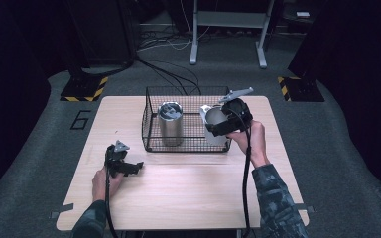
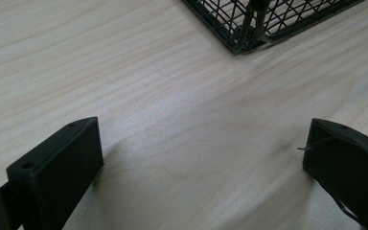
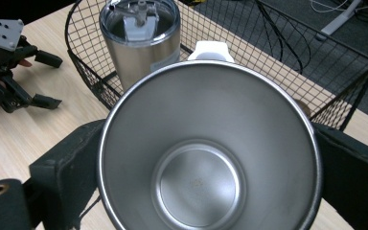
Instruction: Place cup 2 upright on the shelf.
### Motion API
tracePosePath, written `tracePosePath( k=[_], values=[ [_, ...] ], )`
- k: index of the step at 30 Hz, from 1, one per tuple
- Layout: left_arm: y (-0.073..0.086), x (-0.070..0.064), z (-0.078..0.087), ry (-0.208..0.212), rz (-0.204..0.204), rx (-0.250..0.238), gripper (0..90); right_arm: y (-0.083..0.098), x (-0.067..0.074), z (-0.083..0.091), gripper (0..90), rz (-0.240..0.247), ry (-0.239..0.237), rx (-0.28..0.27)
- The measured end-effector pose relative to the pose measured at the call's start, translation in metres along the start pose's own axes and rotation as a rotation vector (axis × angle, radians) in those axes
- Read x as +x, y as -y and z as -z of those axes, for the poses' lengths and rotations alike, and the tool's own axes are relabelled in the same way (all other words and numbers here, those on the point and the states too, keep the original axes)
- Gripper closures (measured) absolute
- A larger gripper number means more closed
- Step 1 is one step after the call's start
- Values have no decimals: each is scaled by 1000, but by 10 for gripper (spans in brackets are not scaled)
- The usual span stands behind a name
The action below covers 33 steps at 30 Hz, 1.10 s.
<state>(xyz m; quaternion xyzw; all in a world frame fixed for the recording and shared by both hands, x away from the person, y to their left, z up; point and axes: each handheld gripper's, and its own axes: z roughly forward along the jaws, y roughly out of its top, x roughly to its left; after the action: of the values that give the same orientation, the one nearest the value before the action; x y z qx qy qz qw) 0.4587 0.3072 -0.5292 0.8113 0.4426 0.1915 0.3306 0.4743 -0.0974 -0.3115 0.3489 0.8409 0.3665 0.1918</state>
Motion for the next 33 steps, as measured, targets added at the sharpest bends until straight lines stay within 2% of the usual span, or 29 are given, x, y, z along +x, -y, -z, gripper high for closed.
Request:
tracePosePath(
  k=[14,15,19,20,23,24,29,30,33],
  values=[
    [0,0,0,0,0,0,0,-15,-4,-20,55,-22,6,28],
    [0,0,0,0,0,0,0,-16,-6,-21,55,-10,5,29],
    [0,0,0,0,0,0,0,-20,-6,-27,55,-26,15,26],
    [0,0,0,0,-1,0,0,-21,-7,-29,55,-17,14,29],
    [0,0,0,0,0,0,0,-22,-9,-34,55,-20,18,30],
    [0,0,0,0,0,0,0,-22,-9,-36,55,-37,20,40],
    [0,0,0,-1,-1,-1,0,-23,-14,-45,55,-30,35,32],
    [0,0,0,0,0,0,0,-23,-13,-46,55,-46,33,42],
    [0,0,0,0,-1,0,0,-24,-15,-50,55,-43,36,42]
  ],
)
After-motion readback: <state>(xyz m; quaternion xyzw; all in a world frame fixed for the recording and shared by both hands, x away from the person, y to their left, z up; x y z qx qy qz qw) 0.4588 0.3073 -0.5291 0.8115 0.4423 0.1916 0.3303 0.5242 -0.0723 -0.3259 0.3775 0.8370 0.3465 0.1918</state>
